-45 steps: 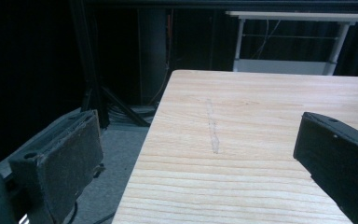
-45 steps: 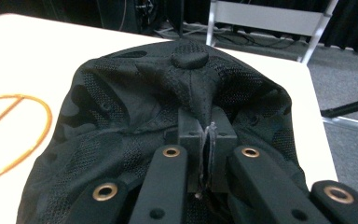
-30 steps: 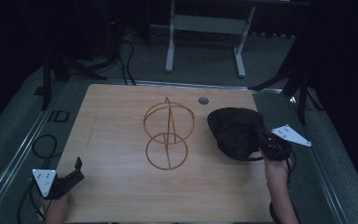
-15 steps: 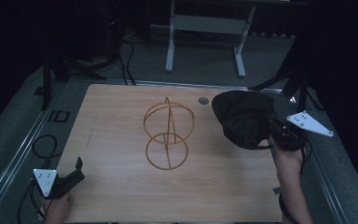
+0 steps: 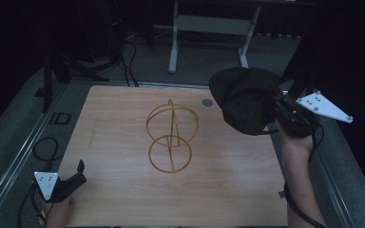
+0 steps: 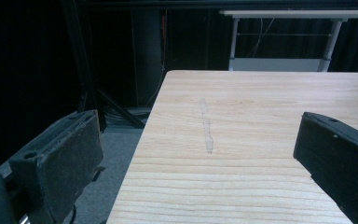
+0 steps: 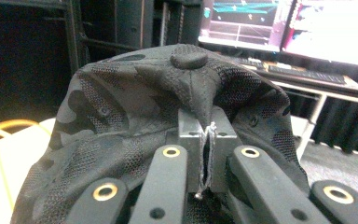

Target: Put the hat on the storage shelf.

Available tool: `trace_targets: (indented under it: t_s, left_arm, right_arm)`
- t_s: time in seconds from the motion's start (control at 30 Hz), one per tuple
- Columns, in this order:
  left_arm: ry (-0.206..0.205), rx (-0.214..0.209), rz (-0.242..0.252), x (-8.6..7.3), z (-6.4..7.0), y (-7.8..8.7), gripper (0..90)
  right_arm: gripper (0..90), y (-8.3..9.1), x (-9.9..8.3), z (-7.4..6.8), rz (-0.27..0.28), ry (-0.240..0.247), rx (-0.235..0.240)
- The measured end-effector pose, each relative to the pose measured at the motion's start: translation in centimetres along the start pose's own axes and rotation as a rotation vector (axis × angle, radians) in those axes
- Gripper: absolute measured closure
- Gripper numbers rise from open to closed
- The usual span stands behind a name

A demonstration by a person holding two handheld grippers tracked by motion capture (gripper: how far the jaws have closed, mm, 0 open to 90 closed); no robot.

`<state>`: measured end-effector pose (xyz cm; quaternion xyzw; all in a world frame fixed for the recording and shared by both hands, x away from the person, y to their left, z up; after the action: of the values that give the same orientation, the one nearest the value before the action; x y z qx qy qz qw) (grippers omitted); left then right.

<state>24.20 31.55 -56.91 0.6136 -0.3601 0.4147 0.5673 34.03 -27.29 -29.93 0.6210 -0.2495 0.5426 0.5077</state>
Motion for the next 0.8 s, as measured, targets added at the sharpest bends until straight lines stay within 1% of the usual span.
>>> trace_targets:
  t_s: [0.13,0.3,0.47,0.53,0.57,0.6,0.67,0.7,0.73,0.77,0.8]
  left_arm:
    - [0.001,-0.004,-0.001,0.0,0.0,0.0,1.8]
    - [0.000,-0.005,-0.002,0.0,0.0,0.0,1.8]
    - [0.001,-0.008,-0.002,0.0,-0.1,0.0,1.8]
    - [-0.003,-0.009,0.000,0.0,0.0,0.0,1.8]
    - [-0.003,-0.009,0.000,0.0,0.0,0.0,1.8]
    - [-0.013,-0.009,0.001,0.0,0.1,0.0,1.8]
    - [-0.017,-0.011,0.003,0.0,0.1,0.0,1.8]
    - [-0.017,-0.011,0.003,0.0,0.1,0.0,1.8]
    - [-0.015,-0.013,0.001,0.0,0.1,0.0,1.8]
    - [-0.015,-0.013,0.001,0.0,0.1,0.0,1.7]
    - [-0.013,-0.015,0.001,0.0,0.0,0.0,1.8]
  right_arm:
    - [87.2,0.0,1.4,-1.1,0.030,0.006,0.024]
    - [87.2,-0.2,2.7,-2.6,0.058,0.008,0.064]
    - [87.2,-0.7,3.8,-4.3,0.076,0.027,0.097]
    - [87.2,-0.8,4.1,-4.8,0.085,0.030,0.110]
    - [87.2,-0.8,4.1,-4.8,0.085,0.030,0.110]
    - [87.2,-1.0,4.4,-5.4,0.093,0.026,0.127]
    - [87.2,-1.3,4.6,-6.1,0.093,0.034,0.140]
    - [87.2,-1.3,4.6,-6.1,0.093,0.034,0.140]
    - [87.2,-1.6,4.9,-6.8,0.092,0.043,0.151]
    - [87.2,-1.6,4.9,-6.8,0.092,0.043,0.151]
    - [87.2,-2.0,5.1,-7.7,0.091,0.052,0.167]
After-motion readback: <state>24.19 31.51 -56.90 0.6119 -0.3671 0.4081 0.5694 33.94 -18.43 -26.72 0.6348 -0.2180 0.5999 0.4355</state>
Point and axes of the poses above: each handheld gripper's, and its own axes: y roughly backward along the jaws, x roughly out of its top, z roughly to its right, the point moved 3 cm from there along -y, roughly forward along the jaws, and after that the axes turned 15 degrees about -z, right-handed, at the moved point
